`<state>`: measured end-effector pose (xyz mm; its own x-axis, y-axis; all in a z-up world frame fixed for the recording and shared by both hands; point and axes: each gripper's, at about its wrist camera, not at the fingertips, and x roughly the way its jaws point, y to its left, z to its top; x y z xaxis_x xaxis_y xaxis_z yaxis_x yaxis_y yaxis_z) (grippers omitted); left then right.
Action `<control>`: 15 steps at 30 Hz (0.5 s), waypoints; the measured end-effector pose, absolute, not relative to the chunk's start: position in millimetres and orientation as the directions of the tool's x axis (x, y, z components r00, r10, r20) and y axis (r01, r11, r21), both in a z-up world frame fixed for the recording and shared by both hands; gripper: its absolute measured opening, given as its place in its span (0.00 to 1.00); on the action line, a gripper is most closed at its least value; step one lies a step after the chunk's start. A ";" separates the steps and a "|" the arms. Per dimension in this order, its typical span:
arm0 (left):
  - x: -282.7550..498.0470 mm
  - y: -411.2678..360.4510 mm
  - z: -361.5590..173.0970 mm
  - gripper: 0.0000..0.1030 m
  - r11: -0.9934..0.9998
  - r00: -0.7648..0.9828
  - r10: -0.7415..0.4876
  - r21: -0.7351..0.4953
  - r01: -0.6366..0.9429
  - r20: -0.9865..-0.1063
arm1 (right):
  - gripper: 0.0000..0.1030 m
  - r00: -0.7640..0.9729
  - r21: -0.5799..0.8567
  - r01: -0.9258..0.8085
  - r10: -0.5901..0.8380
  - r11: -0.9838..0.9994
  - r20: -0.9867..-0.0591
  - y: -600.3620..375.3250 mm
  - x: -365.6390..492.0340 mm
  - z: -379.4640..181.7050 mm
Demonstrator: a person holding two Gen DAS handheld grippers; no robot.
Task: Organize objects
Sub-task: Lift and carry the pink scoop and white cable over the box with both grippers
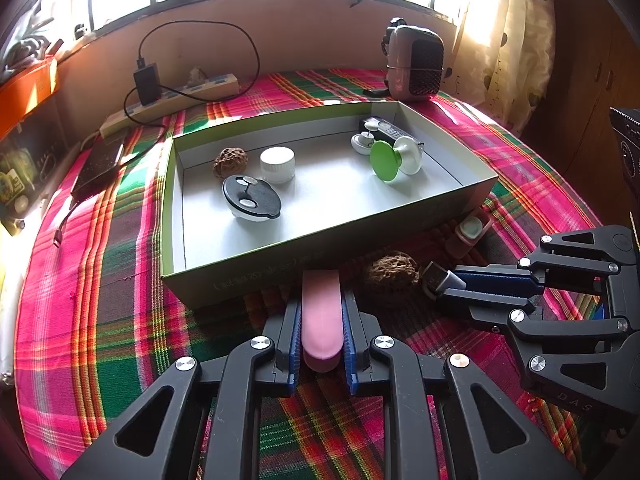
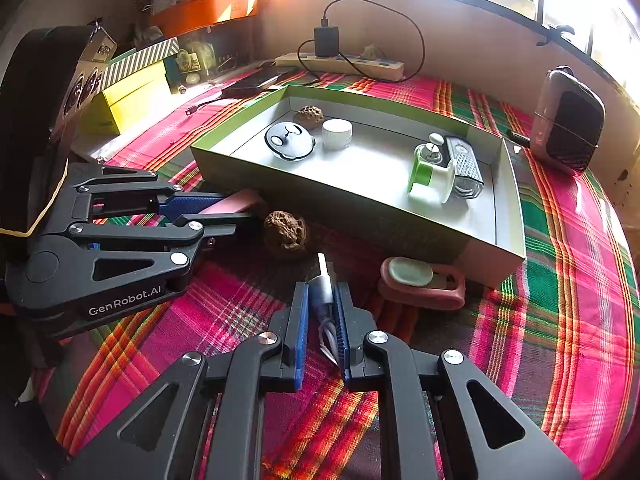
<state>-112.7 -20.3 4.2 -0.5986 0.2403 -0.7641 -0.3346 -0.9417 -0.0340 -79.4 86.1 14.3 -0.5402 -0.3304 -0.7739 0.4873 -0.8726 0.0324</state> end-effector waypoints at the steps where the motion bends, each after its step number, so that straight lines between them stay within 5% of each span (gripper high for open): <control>1: -112.4 -20.2 4.5 0.15 -0.942 -0.600 0.240 -0.034 -0.334 -0.763 | 0.12 -0.542 0.035 0.486 -0.332 -0.873 -0.772 86.6 -79.1 15.2; 15: -103.5 -21.2 11.6 0.15 -0.947 -0.615 0.228 -0.025 -0.321 -0.755 | 0.12 -0.551 0.057 0.484 -0.355 -0.873 -0.756 88.7 -74.5 23.0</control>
